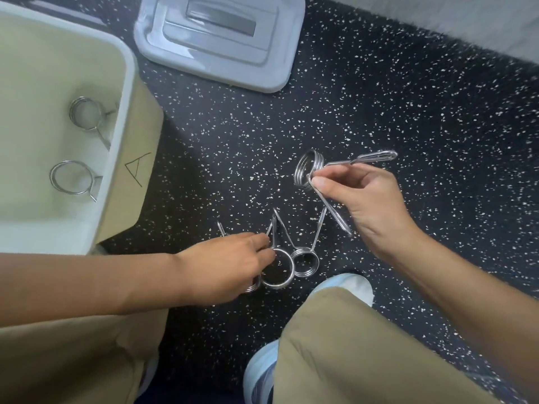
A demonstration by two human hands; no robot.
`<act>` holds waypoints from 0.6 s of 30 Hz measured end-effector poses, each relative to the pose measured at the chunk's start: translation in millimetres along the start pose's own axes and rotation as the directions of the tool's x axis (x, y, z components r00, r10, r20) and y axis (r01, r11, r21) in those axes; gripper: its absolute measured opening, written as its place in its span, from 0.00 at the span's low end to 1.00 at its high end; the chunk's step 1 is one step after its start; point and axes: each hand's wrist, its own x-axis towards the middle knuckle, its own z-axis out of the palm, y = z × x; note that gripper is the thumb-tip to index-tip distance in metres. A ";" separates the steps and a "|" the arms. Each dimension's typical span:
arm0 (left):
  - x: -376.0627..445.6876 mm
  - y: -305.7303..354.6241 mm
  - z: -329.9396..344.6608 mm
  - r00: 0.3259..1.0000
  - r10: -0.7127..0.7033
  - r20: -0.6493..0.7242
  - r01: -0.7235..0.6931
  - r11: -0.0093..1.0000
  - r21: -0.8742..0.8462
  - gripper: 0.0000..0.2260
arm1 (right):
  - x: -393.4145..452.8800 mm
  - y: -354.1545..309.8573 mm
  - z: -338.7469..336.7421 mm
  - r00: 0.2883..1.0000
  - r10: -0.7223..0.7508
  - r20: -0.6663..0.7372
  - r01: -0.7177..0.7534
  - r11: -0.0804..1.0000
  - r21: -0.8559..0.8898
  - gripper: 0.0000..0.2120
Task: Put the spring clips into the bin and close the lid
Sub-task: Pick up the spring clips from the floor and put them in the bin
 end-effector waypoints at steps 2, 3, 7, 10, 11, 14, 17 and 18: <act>-3.9 -1.7 -12.1 0.999 -0.054 -0.009 0.052 0.994 -0.097 0.11 | -2.5 -1.3 1.6 1.000 0.019 -0.004 -0.019 0.999 0.051 0.07; -6.6 -2.8 -19.0 0.997 -0.080 -0.013 0.077 0.986 -0.145 0.10 | -3.6 -2.1 2.7 0.999 0.033 -0.003 -0.033 0.996 0.087 0.07; -21.1 -1.8 -46.1 0.981 -0.177 -0.081 0.152 0.956 -0.250 0.15 | -7.8 -7.4 6.9 0.992 0.123 -0.011 -0.118 0.969 0.216 0.09; -32.1 -0.8 -62.5 0.952 -0.266 -0.152 0.210 0.927 -0.312 0.17 | -10.1 -12.7 11.0 0.987 0.160 -0.028 -0.150 0.962 0.226 0.09; -35.5 -1.5 -67.1 0.942 -0.292 -0.168 0.224 0.916 -0.333 0.17 | -11.0 -15.2 12.4 0.985 0.168 -0.030 -0.157 0.962 0.222 0.09; -47.5 -4.1 -80.8 0.910 -0.371 -0.187 0.264 0.864 -0.429 0.20 | -14.3 -22.7 18.0 0.982 0.186 -0.016 -0.176 0.953 0.245 0.10; -60.4 -5.8 -93.8 0.902 -0.400 -0.161 0.273 0.819 -0.504 0.21 | -17.7 -28.3 26.0 0.977 0.212 0.006 -0.205 0.939 0.277 0.11; -66.4 -7.0 -98.4 0.904 -0.400 -0.153 0.268 0.806 -0.527 0.21 | -18.6 -30.2 30.7 0.976 0.218 0.021 -0.214 0.933 0.290 0.12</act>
